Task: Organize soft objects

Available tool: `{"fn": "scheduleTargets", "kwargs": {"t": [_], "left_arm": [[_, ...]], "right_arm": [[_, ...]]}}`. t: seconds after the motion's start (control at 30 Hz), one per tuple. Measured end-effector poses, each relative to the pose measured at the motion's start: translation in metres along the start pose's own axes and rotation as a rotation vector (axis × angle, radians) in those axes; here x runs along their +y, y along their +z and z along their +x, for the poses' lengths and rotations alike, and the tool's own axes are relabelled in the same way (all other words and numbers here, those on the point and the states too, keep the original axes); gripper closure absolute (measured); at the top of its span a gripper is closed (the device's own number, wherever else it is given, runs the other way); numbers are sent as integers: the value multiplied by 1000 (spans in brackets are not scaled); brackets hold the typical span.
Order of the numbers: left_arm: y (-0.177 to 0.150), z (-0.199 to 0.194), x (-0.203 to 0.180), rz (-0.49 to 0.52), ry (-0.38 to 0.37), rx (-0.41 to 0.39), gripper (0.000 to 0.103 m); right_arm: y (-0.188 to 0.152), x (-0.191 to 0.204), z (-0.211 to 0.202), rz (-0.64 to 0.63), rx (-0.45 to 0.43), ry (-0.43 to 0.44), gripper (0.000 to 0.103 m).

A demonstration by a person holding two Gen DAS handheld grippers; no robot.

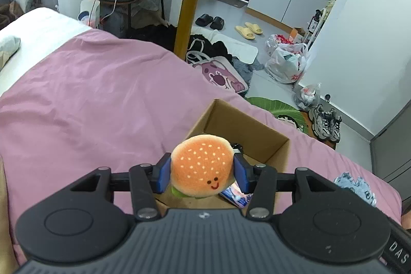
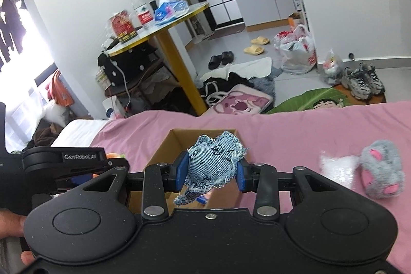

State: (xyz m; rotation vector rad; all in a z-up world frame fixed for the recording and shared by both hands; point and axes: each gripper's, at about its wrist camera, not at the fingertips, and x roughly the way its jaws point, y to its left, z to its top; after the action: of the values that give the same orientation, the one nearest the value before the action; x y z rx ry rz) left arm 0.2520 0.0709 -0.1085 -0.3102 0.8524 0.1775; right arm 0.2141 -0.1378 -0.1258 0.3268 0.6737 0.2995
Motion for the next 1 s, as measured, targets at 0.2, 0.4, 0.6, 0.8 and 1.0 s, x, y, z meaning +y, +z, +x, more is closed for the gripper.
{"fn": "scheduleTargets", "kwargs": {"t": [0.2, 0.4, 0.6, 0.8, 1.0], "left_arm": [[6, 18, 5, -10, -11, 27, 53], [11, 39, 3, -13, -28, 60, 53], [15, 63, -1, -9, -48, 94, 53], [20, 79, -3, -5, -57, 112, 53], [23, 93, -1, -33, -82, 131, 50]], "right_arm": [[-3, 10, 16, -9, 34, 9, 66], [-7, 11, 34, 8, 68, -1, 66], [-7, 10, 49, 20, 93, -15, 66], [-9, 11, 67, 31, 121, -21, 66], [-15, 17, 78, 24, 151, -11, 66]]}}
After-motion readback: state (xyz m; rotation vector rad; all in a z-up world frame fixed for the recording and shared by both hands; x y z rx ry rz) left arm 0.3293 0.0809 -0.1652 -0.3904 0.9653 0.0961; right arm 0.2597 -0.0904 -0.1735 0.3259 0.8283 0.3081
